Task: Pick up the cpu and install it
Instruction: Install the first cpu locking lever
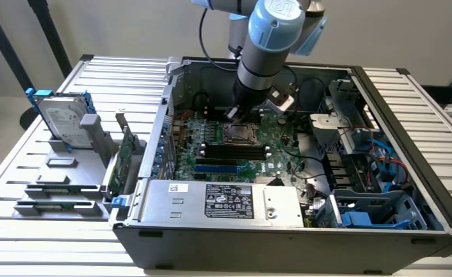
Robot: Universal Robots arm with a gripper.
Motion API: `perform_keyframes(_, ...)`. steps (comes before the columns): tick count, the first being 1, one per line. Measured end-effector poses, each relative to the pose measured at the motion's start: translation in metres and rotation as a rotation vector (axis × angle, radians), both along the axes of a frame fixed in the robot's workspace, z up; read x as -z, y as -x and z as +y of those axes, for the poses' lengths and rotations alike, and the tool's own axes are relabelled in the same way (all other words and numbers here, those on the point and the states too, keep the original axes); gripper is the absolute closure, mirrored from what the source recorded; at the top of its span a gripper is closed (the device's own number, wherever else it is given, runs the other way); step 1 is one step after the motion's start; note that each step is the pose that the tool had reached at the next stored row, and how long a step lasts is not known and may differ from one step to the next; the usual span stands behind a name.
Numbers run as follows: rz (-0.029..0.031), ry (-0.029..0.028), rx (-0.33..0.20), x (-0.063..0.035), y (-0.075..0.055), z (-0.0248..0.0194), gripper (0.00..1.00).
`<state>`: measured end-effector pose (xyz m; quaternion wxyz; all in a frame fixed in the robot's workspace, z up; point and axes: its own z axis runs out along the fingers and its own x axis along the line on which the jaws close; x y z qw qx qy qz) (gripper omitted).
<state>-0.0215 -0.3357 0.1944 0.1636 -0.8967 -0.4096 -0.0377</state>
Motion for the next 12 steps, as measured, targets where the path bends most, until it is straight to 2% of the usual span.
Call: perform_keyframes(12, -0.0001, 0.0014, 0.007, 0.0000, -0.0066, 0.0000, 0.89)
